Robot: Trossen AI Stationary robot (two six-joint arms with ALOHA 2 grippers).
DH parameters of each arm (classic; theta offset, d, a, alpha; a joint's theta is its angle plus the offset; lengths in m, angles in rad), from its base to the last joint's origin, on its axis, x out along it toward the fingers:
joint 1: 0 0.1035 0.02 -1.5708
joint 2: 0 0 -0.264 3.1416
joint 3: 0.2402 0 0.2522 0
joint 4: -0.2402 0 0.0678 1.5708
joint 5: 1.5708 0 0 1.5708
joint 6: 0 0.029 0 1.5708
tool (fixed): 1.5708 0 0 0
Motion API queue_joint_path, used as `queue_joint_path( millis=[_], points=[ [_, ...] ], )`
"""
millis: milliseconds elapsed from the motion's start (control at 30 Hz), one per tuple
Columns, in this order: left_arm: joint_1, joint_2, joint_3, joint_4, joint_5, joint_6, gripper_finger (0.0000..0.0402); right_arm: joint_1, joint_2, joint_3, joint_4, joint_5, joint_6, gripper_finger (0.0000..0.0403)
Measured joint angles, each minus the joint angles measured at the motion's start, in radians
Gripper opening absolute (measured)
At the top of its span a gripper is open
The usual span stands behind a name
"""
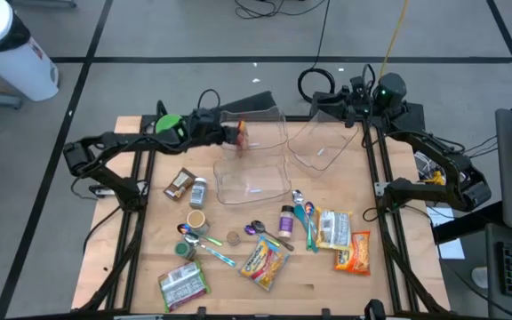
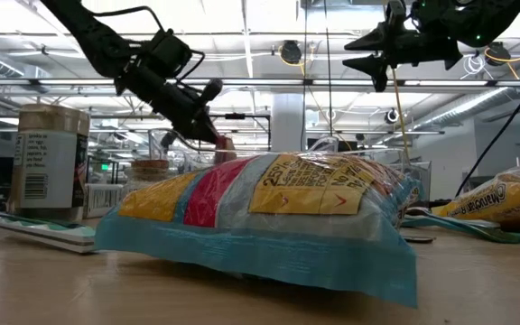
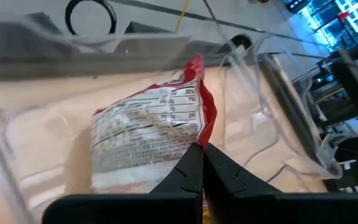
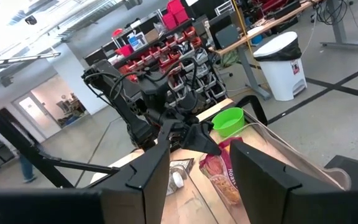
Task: Pick & Place Food Item
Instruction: Put the red noodle pack into the top left transparent bin
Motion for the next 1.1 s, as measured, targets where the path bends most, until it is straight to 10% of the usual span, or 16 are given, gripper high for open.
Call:
queue_joint_path(
  millis=[1100],
  points=[
    [0.082,-0.109,-0.008,-0.312,-0.01,0.076,0.0013,0.053,0.009,0.0,-0.006,0.078,-0.011,0.016]
  ],
)
